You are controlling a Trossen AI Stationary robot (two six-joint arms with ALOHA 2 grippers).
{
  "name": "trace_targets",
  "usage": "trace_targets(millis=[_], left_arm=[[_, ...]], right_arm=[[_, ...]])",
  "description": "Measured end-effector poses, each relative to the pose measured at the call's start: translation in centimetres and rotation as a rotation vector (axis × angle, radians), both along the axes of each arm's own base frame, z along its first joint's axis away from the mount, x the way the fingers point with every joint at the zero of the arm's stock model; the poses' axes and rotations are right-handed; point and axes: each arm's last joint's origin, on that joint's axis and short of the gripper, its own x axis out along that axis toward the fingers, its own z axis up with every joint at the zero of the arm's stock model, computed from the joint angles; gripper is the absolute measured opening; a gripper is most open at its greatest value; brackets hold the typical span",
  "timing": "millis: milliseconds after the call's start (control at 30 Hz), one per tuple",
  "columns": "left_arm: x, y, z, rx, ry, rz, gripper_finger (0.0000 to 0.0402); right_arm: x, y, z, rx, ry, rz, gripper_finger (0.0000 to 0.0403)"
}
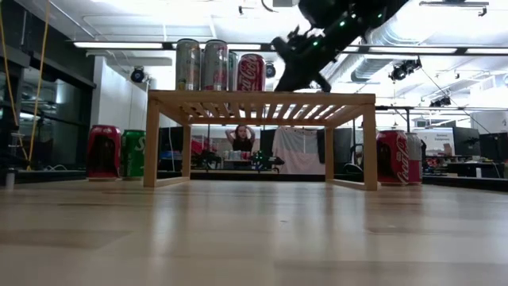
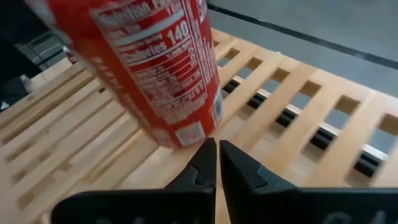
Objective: Place canned beverage on shelf
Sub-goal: Put the bottom red soda can on the shelf
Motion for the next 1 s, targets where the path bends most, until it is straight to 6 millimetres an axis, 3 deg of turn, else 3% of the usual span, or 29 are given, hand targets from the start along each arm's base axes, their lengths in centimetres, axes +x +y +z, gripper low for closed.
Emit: trace_targets(millis=[233,1000], left_arm=[[0.0,0.0,0.0,-0.009,-0.005,0.001,0.0378],[0.0,0.0,0.0,-0.016,-0.013,0.0,0.0378]], right_arm=[[1.7,-0.7,-0.6,0.008,0.005,-0.005,0.0001],[2.1,-0.7,0.0,0.035,-0.077,0.012,0.0]])
